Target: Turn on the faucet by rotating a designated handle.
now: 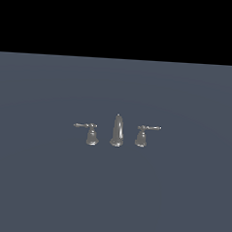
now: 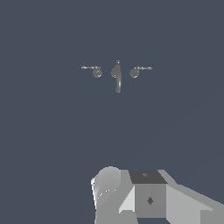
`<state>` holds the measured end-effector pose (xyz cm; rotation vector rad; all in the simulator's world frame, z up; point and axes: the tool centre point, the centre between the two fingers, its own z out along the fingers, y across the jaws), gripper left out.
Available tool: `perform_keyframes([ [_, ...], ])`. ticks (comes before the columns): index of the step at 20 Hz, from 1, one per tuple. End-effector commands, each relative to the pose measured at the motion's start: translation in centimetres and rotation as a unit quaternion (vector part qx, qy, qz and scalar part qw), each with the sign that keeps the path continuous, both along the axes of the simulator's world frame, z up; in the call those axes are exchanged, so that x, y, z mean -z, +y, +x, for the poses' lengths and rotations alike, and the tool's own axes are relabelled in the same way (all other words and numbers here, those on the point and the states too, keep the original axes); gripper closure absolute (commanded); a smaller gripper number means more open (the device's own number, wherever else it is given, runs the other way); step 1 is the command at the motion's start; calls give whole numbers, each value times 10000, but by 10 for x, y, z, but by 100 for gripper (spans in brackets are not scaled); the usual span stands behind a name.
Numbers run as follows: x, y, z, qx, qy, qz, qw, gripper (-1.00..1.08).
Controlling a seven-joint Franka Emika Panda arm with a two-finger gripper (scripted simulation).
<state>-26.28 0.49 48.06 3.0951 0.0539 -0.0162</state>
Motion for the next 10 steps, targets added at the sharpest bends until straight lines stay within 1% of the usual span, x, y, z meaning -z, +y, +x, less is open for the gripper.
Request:
perform_keyframes([
  [1,0,0,0,0,0,0,10000,108],
  [10,12,8,3,224,-5,4,9997,108],
])
